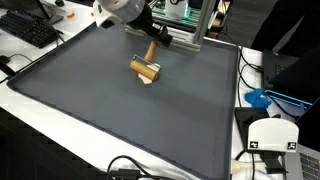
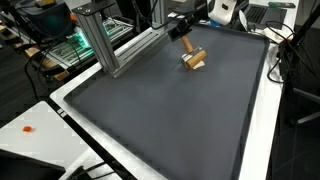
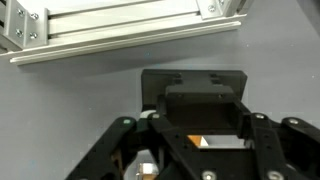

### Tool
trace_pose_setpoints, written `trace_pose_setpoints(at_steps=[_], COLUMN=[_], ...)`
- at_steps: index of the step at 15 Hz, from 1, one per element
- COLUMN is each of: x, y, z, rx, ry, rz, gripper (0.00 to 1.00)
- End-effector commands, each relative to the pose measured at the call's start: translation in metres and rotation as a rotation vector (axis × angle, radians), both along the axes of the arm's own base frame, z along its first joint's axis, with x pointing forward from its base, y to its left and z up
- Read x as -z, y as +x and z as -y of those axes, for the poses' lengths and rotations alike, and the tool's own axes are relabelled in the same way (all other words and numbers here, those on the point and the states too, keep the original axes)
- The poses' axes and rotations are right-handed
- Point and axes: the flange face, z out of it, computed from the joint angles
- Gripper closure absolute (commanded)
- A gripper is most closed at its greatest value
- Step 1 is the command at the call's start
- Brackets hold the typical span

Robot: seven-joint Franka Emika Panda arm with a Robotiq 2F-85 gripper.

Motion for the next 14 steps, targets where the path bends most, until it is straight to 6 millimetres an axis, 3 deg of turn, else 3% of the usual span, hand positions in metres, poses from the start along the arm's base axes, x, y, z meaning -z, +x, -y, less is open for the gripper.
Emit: trace_pose_setpoints(at_steps=[1, 6, 14], x=[-0.028, -0.066, -0.109], y=[-0.004, -0.019, -0.055], z=[0.001, 0.001, -0.007], rx=[-0.003, -0.044, -0.074], ry=[0.007, 0.025, 0.113], rz=[-0.033, -0.12, -0.253], gripper=[0.65, 0.65, 0.65])
